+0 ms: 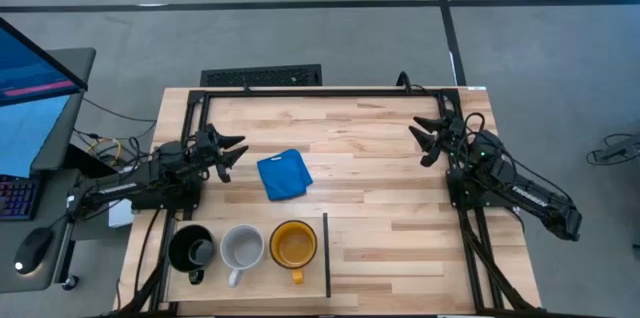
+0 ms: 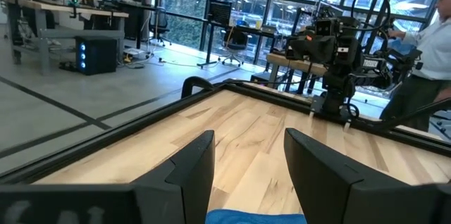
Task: Stack small to large cups/mugs on shelf
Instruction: Return to Home Position
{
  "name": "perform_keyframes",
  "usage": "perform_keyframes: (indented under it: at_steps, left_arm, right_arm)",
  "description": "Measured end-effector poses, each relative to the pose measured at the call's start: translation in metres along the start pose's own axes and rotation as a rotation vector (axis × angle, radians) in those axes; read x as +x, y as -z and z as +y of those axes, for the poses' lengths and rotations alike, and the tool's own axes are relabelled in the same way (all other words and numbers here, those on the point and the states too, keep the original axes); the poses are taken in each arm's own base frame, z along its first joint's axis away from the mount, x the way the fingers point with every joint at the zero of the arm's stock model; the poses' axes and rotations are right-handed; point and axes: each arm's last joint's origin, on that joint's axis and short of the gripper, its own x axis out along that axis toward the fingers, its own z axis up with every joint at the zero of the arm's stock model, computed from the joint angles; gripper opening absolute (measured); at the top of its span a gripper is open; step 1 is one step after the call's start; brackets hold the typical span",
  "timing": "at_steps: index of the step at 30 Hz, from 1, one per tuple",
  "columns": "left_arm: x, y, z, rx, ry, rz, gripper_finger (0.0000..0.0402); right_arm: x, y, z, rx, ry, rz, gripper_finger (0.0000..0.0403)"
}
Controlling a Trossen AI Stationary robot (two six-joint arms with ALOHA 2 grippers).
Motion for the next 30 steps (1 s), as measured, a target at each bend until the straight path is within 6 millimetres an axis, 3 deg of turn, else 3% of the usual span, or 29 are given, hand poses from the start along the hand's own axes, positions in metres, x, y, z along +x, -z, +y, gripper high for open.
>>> perform_keyframes:
  at_steps: [30]
  left_arm:
    - [0.0,0.0,0.0,0.0,0.0,0.0,0.0162]
  right_arm:
    - [-0.001,0.011,-0.002,0.01,0.02,0.112,0.02]
